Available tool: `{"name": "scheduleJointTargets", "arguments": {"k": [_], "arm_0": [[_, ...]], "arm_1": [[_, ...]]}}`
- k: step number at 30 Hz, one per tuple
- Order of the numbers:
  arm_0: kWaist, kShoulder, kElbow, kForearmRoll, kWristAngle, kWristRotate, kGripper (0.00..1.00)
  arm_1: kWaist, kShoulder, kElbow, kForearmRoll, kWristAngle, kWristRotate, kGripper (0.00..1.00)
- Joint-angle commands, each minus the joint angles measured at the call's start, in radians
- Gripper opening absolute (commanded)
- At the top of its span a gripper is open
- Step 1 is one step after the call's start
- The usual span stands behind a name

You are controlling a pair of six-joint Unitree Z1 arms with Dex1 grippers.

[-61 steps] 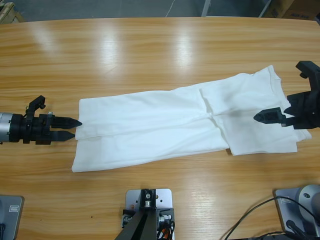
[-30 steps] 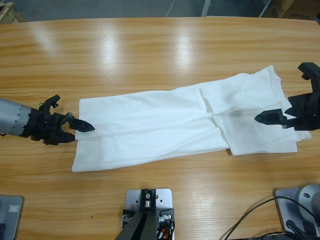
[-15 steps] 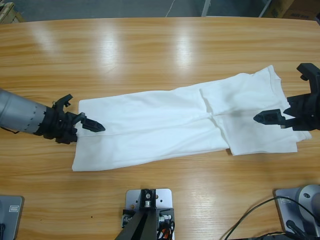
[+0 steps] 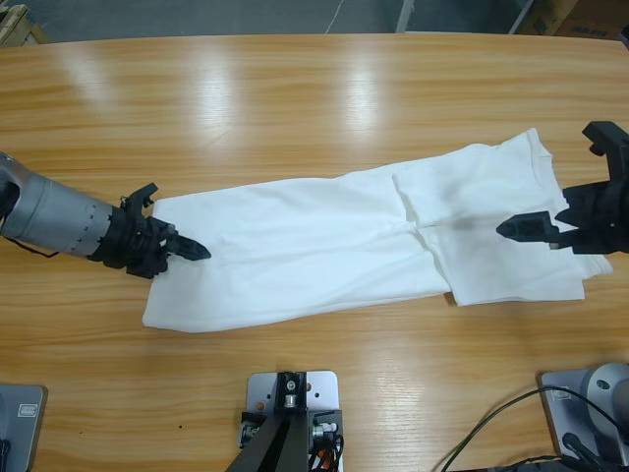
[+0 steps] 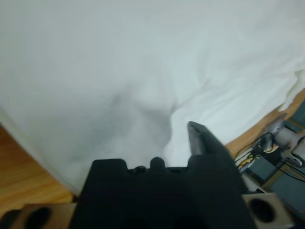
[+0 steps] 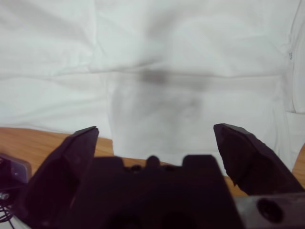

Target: Fold clothes

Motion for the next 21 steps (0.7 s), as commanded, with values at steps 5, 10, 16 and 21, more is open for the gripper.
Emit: {"name": "scheduleJointTargets", "arguments": {"k": [5, 10, 16, 21], "arm_0": [[-0.005, -0.019, 0.032, 0.167, 0.179, 0.048, 0.0], [0.048, -0.098, -0.044, 0.404, 0.242, 0.125, 0.0], [0.222, -0.188, -0.117, 0.61, 0.289, 0.224, 0.0], [0.351, -0.187, -0.213, 0.705, 0.293, 0.283, 0.0]], "arm_1": [[0.005, 0.041, 0.046, -0.028, -0.008, 0.013, 1.0], [0.005, 0.056, 0.046, -0.051, 0.007, 0.013, 1.0], [0.005, 0.077, 0.053, -0.081, 0.019, 0.013, 0.998], [0.004, 0.08, 0.052, -0.091, 0.026, 0.014, 0.996]]}}
